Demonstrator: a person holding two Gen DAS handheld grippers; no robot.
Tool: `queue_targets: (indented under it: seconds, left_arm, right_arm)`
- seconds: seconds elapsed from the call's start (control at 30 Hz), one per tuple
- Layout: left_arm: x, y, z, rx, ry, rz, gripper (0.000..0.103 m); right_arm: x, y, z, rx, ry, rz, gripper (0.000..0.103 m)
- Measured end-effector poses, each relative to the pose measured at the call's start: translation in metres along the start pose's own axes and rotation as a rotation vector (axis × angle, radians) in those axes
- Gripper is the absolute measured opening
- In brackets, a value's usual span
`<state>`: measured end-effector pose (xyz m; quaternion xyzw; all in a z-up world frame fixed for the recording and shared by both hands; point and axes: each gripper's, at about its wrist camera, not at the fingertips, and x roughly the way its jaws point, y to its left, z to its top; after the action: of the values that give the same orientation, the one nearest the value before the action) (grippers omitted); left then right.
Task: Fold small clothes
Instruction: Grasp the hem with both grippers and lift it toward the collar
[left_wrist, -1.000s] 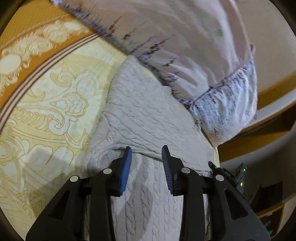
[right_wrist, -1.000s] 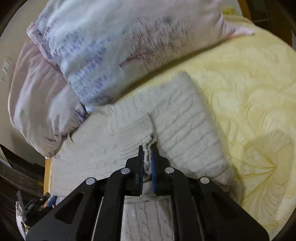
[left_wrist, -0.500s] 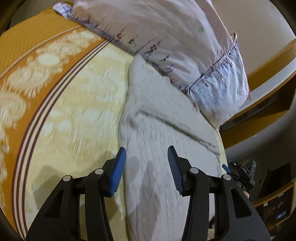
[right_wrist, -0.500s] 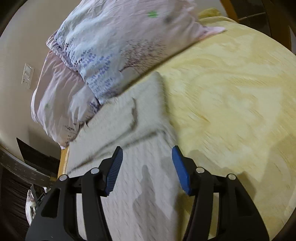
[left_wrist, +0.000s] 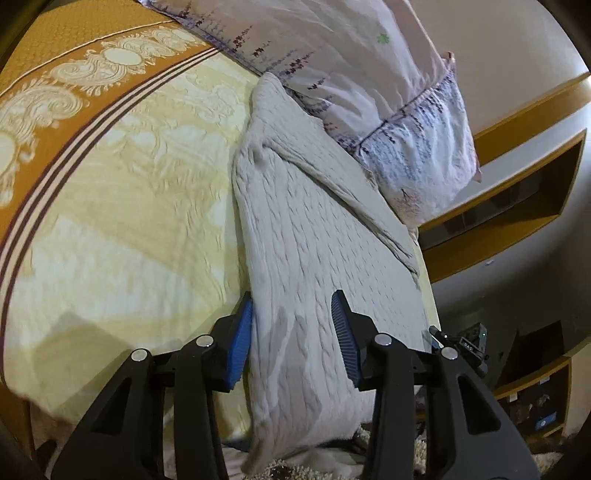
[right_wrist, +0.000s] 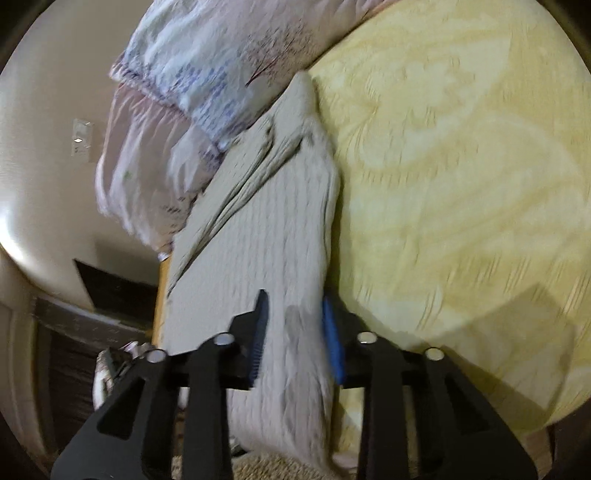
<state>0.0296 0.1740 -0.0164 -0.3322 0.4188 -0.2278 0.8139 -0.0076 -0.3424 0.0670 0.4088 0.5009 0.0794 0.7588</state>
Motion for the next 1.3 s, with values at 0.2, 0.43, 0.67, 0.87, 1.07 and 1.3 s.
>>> queue_targets:
  seconds: [0.2, 0.43, 0.67, 0.87, 1.07, 1.3]
  left_arm:
    - [-0.008, -0.007, -0.029, -0.009, 0.022, -0.078, 0.039]
    - [-0.010, -0.012, -0.055, -0.008, 0.077, -0.094, 0.038]
    - [-0.007, -0.015, -0.063, -0.001, 0.132, -0.078, 0.027]
    - [-0.004, -0.018, -0.063, 0.016, 0.143, -0.043, 0.008]
    - [-0.027, -0.032, -0.037, 0.091, 0.032, -0.034, 0.007]
    - [-0.045, -0.047, 0.015, 0.122, -0.134, -0.028, 0.006]
  right_arm:
    - [-0.003, 0.005, -0.027, -0.014, 0.059, 0.142, 0.022]
    - [0.000, 0.016, -0.054, -0.099, 0.126, 0.135, 0.022]
    - [-0.004, 0.022, -0.072, -0.149, 0.152, 0.098, 0.022]
    - [-0.002, 0.037, -0.077, -0.243, 0.114, 0.019, 0.008]
    - [-0.031, 0.074, -0.058, -0.405, -0.140, -0.028, 0.008]
    - [-0.043, 0.110, -0.035, -0.546, -0.424, -0.158, 0.007]
